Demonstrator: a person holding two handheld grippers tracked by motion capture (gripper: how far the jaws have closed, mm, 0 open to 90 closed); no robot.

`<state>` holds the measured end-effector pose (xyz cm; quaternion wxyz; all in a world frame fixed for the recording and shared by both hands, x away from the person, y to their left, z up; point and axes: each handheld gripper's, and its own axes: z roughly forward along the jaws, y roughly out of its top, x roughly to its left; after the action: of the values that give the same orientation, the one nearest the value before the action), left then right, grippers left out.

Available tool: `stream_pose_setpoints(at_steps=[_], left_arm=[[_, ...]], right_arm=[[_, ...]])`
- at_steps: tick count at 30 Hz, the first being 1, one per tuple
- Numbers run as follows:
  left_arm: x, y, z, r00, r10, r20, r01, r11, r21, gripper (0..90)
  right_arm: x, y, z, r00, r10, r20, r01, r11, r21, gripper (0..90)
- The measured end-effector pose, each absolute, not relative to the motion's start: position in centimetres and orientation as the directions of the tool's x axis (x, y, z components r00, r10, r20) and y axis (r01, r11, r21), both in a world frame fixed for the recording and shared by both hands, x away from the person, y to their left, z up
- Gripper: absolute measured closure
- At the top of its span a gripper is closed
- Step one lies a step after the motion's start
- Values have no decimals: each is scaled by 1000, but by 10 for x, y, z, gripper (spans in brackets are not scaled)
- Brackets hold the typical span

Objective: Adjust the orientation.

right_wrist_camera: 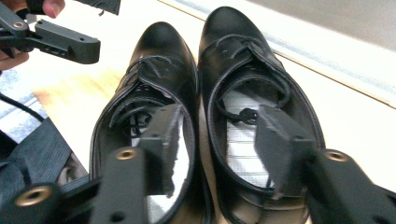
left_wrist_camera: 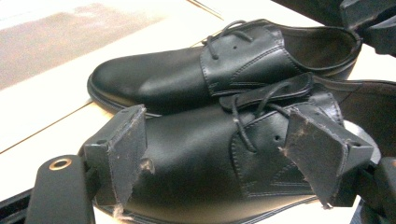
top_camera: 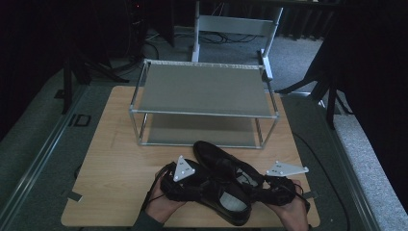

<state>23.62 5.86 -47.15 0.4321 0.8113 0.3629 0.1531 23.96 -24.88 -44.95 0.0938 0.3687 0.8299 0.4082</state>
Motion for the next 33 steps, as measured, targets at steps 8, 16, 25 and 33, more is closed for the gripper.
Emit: stream_pose_setpoints(at_steps=[8,16,25,33], left_arm=[[236,61,-476,692,720,-49,468,-395,790,237],[229,57,-485,721,692,-31,463,-448,765,247],[230,44,-498,734,678,-34,473,-475,742,254],[233,44,-499,732,678,-68,487,-451,748,254]], right_arm=[[243,-239,-459,-749,651,123,545,500,673,405],[249,-221,-472,-793,608,15,505,645,573,378],[256,-217,-480,-798,602,3,516,681,519,408],[262,-214,-484,-790,612,33,552,687,472,523]])
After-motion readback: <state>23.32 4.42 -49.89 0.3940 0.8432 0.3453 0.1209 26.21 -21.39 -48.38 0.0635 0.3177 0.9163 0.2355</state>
